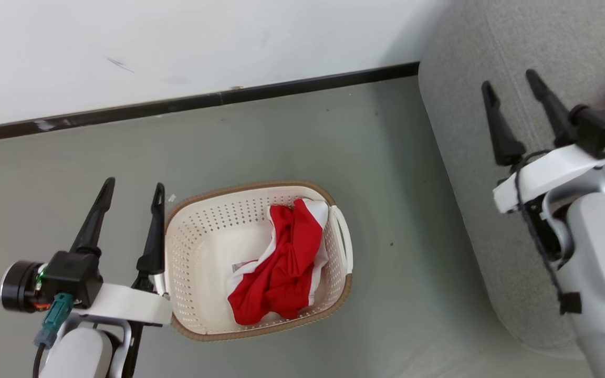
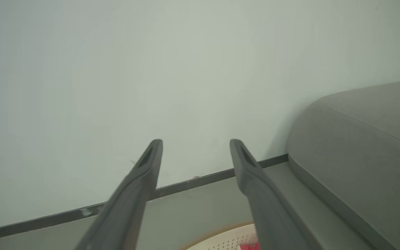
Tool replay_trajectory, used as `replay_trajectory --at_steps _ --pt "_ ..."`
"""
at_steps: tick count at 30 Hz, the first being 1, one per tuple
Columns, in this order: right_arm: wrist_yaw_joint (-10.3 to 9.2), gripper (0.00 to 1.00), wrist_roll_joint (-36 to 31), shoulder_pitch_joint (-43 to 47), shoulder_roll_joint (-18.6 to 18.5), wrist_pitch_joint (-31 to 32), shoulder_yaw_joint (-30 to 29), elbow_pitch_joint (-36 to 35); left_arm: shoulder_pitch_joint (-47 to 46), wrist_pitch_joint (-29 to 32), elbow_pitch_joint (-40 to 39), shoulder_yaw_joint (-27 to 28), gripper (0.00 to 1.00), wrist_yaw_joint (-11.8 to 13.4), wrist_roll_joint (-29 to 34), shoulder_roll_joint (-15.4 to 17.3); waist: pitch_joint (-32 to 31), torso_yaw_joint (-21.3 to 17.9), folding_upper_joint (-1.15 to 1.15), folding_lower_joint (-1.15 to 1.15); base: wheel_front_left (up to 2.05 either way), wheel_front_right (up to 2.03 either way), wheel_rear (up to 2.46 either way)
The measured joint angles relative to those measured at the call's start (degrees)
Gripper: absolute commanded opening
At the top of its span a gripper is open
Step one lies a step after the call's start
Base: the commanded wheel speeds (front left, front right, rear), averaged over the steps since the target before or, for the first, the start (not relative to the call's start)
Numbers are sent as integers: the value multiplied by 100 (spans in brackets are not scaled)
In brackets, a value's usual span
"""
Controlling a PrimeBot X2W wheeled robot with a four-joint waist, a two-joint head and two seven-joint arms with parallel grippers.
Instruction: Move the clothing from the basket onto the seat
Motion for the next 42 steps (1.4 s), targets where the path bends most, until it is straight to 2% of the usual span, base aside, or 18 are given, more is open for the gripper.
replay_trajectory --at_steps 4,13,23,42 --pt "0 100 -1 378 249 0 157 1 196 -1 103 115 100 101 -23 -22 -158 138 0 0 0 0 0" --pt "0 100 -100 954 457 0 186 -12 321 -1 119 179 100 149 -23 -116 -421 327 0 0 0 0 0" --pt "0 100 -346 1594 502 -1 60 -291 672 -1 226 310 100 149 -24 -185 -776 484 0 0 0 0 0" --pt "0 100 -383 2628 645 -1 -26 -532 1199 -1 409 337 100 97 11 -263 -1400 658 0 0 0 0 0"
